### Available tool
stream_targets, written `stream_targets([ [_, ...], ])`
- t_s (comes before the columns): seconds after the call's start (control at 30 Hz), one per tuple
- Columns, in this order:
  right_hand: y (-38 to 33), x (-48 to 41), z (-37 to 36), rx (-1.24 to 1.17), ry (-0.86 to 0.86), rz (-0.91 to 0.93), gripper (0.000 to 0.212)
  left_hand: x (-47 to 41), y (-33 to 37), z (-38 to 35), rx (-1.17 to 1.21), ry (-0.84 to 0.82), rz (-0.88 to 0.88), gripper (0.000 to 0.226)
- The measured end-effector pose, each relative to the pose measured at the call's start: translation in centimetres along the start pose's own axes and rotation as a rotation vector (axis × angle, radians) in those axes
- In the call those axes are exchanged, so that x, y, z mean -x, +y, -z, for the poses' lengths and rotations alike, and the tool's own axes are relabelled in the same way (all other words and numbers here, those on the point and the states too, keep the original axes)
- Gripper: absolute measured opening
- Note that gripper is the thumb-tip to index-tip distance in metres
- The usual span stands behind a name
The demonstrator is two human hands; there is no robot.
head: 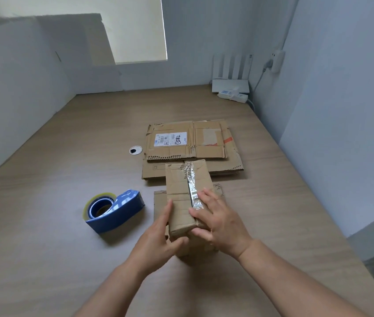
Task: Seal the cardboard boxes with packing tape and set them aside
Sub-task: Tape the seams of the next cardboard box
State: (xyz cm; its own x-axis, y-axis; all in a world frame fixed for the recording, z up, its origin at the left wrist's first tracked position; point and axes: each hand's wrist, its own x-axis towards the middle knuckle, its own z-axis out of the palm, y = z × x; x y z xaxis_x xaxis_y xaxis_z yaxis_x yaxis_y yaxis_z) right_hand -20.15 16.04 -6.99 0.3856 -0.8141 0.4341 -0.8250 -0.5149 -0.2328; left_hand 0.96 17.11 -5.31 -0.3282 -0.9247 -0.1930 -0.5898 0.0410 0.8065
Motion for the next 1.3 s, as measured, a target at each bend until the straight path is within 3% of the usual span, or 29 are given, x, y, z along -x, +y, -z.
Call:
stream_targets([
  [0.1,0.7,0.5,-0.6,0.013,0.07,0.061,0.042,-0.1,-0.2,2.4,0.068,0.002,0.007,0.105],
  [0.2,1.4,-0.2,-0.9,0.029,0.086,0.1,0.043,-1.1,-1.3,4.8,-0.046,0.321,0.079,0.088],
  [0.27,1.6,-1.4,-1.0,0.03,0.071,0.104,0.044,-2.4,-2.7,6.1,-0.25,0.418,0.184,0.074],
  [0.37,1.9,-2.8,-1.0,0.028,0.033,0.124,0.044,-4.5,-5.4,7.6,-0.519,0.317,0.375,0.064],
  [0.47,2.4,-2.9,-0.8,0.022,-0.009,0.151,0.049,-5.4,-6.7,8.0,-0.651,0.249,0.434,0.051],
  [0.6,2.3,-2.9,-0.8,0.034,-0.076,0.154,0.073,-7.1,-7.5,8.7,-0.632,0.314,0.515,0.046],
  [0.7,2.1,-2.9,-0.7,0.036,-0.082,0.158,0.073,-7.9,-8.4,9.1,-0.532,0.316,0.596,0.059],
  [0.8,2.0,-2.9,-0.7,-0.001,-0.078,0.136,0.07,-8.2,-8.9,9.0,-0.618,0.251,0.669,0.063],
  [1.03,1.3,-3.0,-0.1,-0.01,-0.157,-0.004,0.051,-6.6,-8.3,10.6,-0.424,0.181,0.476,0.037],
  [1.17,0.3,-4.0,1.6,-0.175,-0.264,-0.236,0.083,-4.3,-4.7,11.4,-0.118,0.207,0.299,0.028],
  [1.2,0.1,-4.3,2.2,-0.261,-0.256,-0.294,0.083,-3.7,-3.4,11.7,-0.021,0.201,0.256,0.029],
  [1.3,-0.7,-5.3,4.2,-0.479,-0.139,-0.431,0.055,-1.5,0.4,12.1,0.146,0.124,0.102,0.033],
])
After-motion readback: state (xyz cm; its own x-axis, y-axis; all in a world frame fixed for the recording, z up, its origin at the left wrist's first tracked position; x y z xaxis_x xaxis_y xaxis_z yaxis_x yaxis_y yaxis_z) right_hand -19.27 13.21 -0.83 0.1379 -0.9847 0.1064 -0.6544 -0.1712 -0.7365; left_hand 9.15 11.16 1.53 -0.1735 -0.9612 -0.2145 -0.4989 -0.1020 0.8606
